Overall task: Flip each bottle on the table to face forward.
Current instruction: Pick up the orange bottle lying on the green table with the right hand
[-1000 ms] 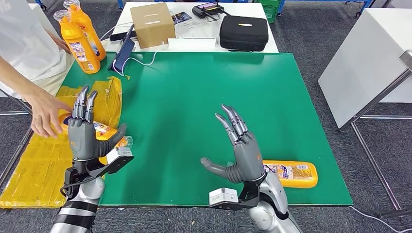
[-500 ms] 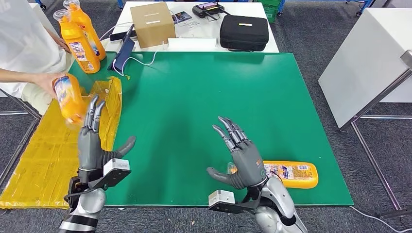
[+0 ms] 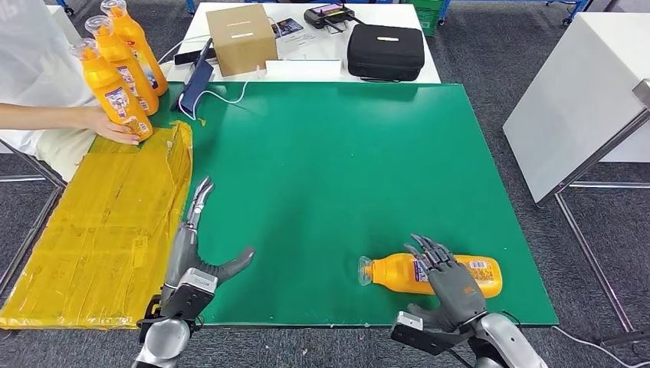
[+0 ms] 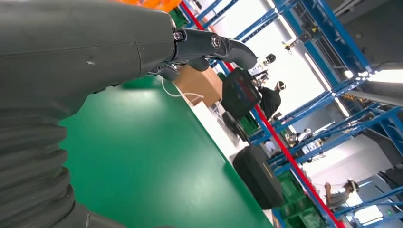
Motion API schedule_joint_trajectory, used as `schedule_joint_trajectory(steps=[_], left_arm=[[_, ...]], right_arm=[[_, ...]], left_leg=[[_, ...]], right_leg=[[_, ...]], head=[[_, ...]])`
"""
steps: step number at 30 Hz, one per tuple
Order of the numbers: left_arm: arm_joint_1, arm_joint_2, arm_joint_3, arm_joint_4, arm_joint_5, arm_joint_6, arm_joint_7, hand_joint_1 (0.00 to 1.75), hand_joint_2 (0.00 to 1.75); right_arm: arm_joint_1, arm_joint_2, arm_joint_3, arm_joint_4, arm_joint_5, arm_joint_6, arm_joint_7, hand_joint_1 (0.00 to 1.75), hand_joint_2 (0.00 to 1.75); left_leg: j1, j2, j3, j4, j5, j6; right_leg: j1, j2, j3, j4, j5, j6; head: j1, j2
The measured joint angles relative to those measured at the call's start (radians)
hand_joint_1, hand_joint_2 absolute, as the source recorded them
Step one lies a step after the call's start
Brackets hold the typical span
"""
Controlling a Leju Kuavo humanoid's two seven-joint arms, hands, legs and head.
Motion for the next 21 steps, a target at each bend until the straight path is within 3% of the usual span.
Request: schedule_joint_trajectory(steps=[13,21], left_arm=[[-0.002,-0.014,-0.025,0.008,0.000,-0.012,0.009,0.00,1.75],[-0.008,-0.017,-0.037,0.015,0.004,-0.016,0.016,0.00,1.75]], right_arm=[[0.007,-0.025,-0.059,0.048,0.063,0.009,0.063,0.00,1.75],[-0.036,-0.017,-0.086,0.119,0.139,-0.004,0.115,0.00,1.75]], left_leg=[[0.000,0.000,0.000,0.000,0.000,0.000],[0.000,0.000,0.000,0.000,0.000,0.000]], right_leg=[[0.000,0.000,0.001,0.000,-0.001,0.000],[0.000,0.000,0.001,0.000,0.000,0.000]], head=[[0.000,0.000],[0.000,0.000]])
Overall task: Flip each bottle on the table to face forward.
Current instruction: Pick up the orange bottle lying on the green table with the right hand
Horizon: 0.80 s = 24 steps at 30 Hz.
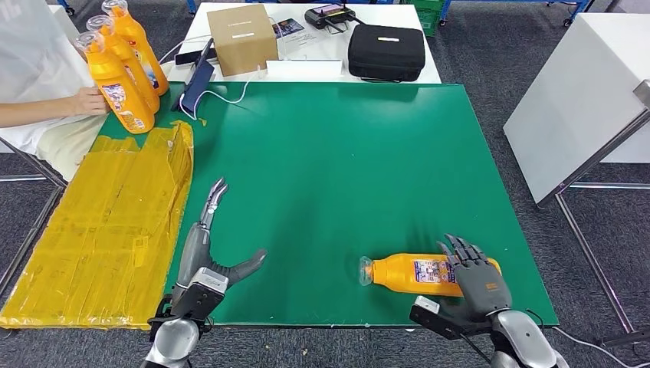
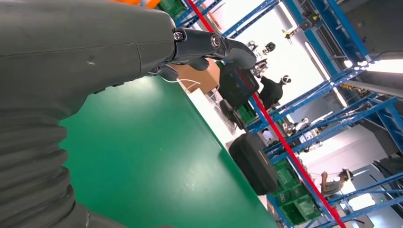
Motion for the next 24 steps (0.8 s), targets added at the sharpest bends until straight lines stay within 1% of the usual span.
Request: schedule_joint_trajectory(steps=[7,8,9,11,12,13,17,18,24], left_arm=[[-0.014,0.000,-0.010,0.010,0.014,-0.011,0.004,0.00,1.75],[-0.017,-0.001,-0.012,0.012,0.016,-0.013,0.004,0.00,1.75],[-0.020,-0.001,-0.013,0.015,0.018,-0.015,0.004,0.00,1.75],[-0.026,-0.001,-0.014,0.021,0.025,-0.017,0.004,0.00,1.75],[-0.029,-0.002,-0.015,0.024,0.029,-0.017,0.004,0.00,1.75],[-0.031,-0.002,-0.016,0.027,0.032,-0.017,0.004,0.00,1.75],[-0.039,-0.002,-0.023,0.038,0.045,-0.018,0.004,0.00,1.75],[-0.040,-0.002,-0.025,0.040,0.046,-0.018,0.004,0.00,1.75],[-0.041,-0.002,-0.029,0.047,0.048,-0.018,0.003,0.00,1.75]], right_arm=[[-0.064,0.014,-0.008,0.093,0.019,0.006,0.003,0.01,1.75],[-0.074,0.014,-0.007,0.107,0.020,0.010,0.002,0.07,1.75],[-0.084,0.015,-0.007,0.121,0.022,0.015,0.001,0.31,1.75],[-0.104,0.016,-0.005,0.151,0.026,0.027,0.000,1.02,1.75],[-0.113,0.016,-0.004,0.166,0.027,0.032,-0.001,1.32,1.75],[-0.120,0.015,-0.003,0.179,0.029,0.036,-0.001,1.44,1.75],[-0.148,0.009,0.002,0.225,0.033,0.046,-0.001,1.69,1.75],[-0.153,0.008,0.003,0.232,0.032,0.047,-0.002,1.72,1.75],[-0.176,0.002,0.012,0.257,0.036,0.054,0.004,1.75,1.75]], left_leg=[[0.000,0.000,0.000,0.000,0.000,0.000],[0.000,0.000,0.001,0.000,0.000,0.000],[0.000,0.000,0.001,0.000,0.000,0.000],[0.000,0.000,0.002,0.000,0.000,0.000],[0.000,0.000,0.003,0.000,0.000,0.000],[0.000,0.000,0.003,0.000,0.000,0.000],[0.000,0.000,0.005,0.000,0.000,0.001],[0.000,0.000,0.005,0.000,0.001,0.001],[0.000,0.000,0.007,0.000,0.001,0.001]], right_leg=[[0.000,0.000,0.000,0.000,0.000,0.000],[0.000,0.000,0.000,0.000,0.000,0.000],[0.000,0.000,0.001,0.000,0.000,0.000],[0.000,0.000,0.001,0.000,0.000,0.000],[0.000,0.000,0.002,0.000,0.000,0.000],[0.000,0.000,0.002,0.000,0.000,0.000],[0.000,0.000,0.004,0.000,0.000,0.000],[0.000,0.000,0.004,0.000,0.000,0.000],[0.000,0.000,0.006,0.000,0.000,0.000]], head=[[0.000,0.000],[0.000,0.000],[0.000,0.000],[0.000,0.000],[0.000,0.000],[0.000,0.000],[0.000,0.000],[0.000,0.000],[0.000,0.000]])
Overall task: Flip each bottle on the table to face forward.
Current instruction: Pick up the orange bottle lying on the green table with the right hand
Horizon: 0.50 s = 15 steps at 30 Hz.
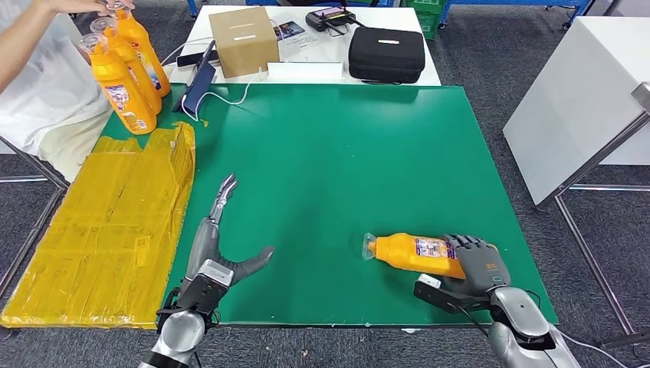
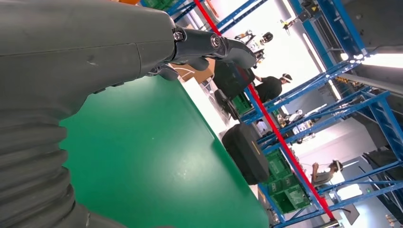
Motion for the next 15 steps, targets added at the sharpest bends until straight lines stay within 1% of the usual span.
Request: schedule_joint_trajectory(steps=[5,11,13,15], left_arm=[[0.000,0.000,0.000,0.002,0.000,0.000,0.000,0.00,1.75],[0.001,0.000,-0.001,0.002,0.006,-0.012,0.002,0.00,1.75],[0.001,0.000,-0.002,0.002,0.007,-0.023,0.006,0.00,1.75],[0.000,0.000,-0.007,0.002,0.004,-0.045,0.018,0.00,1.75]], right_arm=[[-0.009,0.000,0.009,0.008,0.010,-0.007,0.007,1.75,1.75],[-0.009,0.025,0.013,0.007,0.020,-0.070,0.011,1.75,1.75],[-0.009,0.040,0.012,0.003,0.009,-0.103,0.001,1.75,1.75],[-0.005,0.070,0.009,-0.010,-0.021,-0.167,-0.029,1.75,1.75]], left_leg=[[0.000,0.000,0.000,0.000,0.000,0.000],[0.000,0.001,0.000,0.000,0.000,0.000],[0.000,0.001,0.000,0.000,0.000,0.000],[0.000,0.001,0.000,0.000,0.000,0.000]], right_leg=[[0.000,0.000,0.001,0.000,0.000,0.000],[0.000,0.001,0.001,0.000,0.000,0.000],[0.000,0.001,0.001,0.000,0.000,0.000],[0.001,0.001,0.000,0.000,0.001,0.000]], head=[[0.000,0.000],[0.000,0.000],[0.000,0.000],[0.000,0.000]])
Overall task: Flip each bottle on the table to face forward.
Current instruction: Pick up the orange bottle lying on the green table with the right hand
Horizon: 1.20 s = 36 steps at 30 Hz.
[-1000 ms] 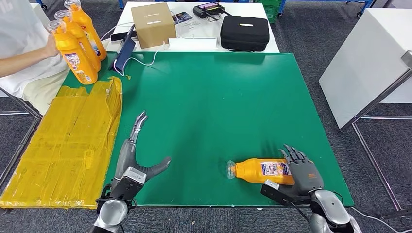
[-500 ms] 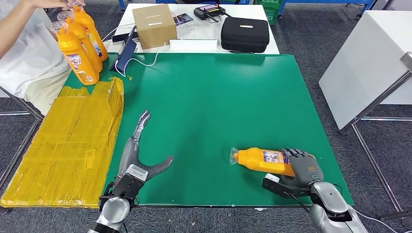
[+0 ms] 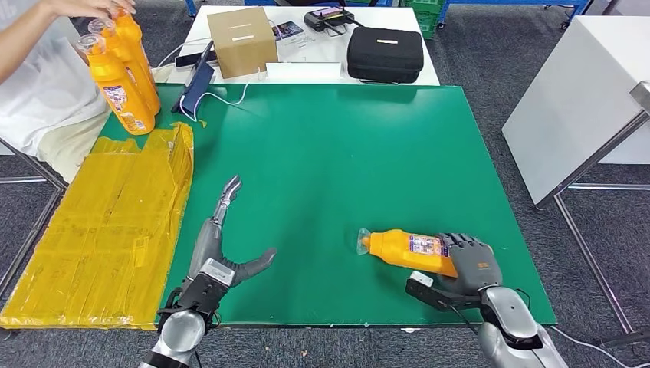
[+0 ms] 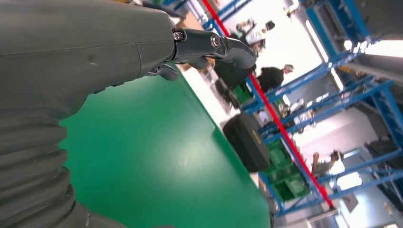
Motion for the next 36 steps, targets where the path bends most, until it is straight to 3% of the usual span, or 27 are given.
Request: schedule_joint_trajectory(steps=[4,9,21,36], left_arm=[[-0.023,-0.003,-0.032,0.008,-0.001,-0.074,0.030,0.00,1.75],[-0.081,-0.006,-0.090,0.050,0.043,-0.166,0.047,0.00,1.75],[-0.158,-0.005,-0.151,0.121,0.129,-0.245,0.052,0.00,1.75],[-0.241,-0.017,-0.168,0.202,0.221,-0.279,0.081,0.00,1.75]], right_arm=[[-0.003,0.101,-0.006,-0.064,-0.113,-0.128,-0.082,1.75,1.75],[-0.040,0.195,-0.003,-0.120,-0.227,-0.164,-0.130,1.75,1.75],[-0.062,0.297,-0.024,-0.160,-0.490,-0.158,-0.253,1.75,1.75],[-0.095,0.419,0.059,-0.067,-0.573,-0.070,-0.320,1.75,1.75]], left_leg=[[0.001,0.001,-0.001,0.000,0.000,0.000],[0.001,0.001,-0.002,0.000,0.001,-0.001],[0.001,0.000,-0.004,0.000,0.000,0.000],[0.001,0.000,-0.004,0.000,0.000,-0.001]], right_leg=[[0.001,0.000,-0.001,0.000,0.000,0.000],[0.001,0.000,-0.001,0.001,-0.001,-0.001],[0.001,-0.001,-0.003,0.001,0.000,0.000],[0.001,-0.001,-0.003,0.001,-0.001,-0.001]], head=[[0.000,0.000],[0.000,0.000],[0.000,0.000],[0.000,0.000]])
